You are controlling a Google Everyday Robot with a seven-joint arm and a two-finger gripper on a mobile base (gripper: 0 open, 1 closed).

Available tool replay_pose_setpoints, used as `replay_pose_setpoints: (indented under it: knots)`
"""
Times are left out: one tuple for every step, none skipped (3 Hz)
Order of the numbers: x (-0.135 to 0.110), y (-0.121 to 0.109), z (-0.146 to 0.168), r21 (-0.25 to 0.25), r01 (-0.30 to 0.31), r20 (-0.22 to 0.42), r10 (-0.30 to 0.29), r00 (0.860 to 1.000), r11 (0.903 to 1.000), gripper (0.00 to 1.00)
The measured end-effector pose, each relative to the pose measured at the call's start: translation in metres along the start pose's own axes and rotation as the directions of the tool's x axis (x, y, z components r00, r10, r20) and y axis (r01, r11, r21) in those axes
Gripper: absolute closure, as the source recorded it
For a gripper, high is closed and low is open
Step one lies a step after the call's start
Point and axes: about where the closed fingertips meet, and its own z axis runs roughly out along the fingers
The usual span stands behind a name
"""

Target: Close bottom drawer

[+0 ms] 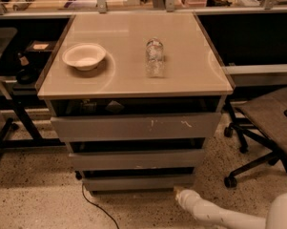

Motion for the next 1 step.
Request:
replay_pose_setpoints:
  knots:
    - [0.0149,0.0151,-0.0079,-0.022,-0.002,-0.033,0.001,0.999,0.9997,0.82]
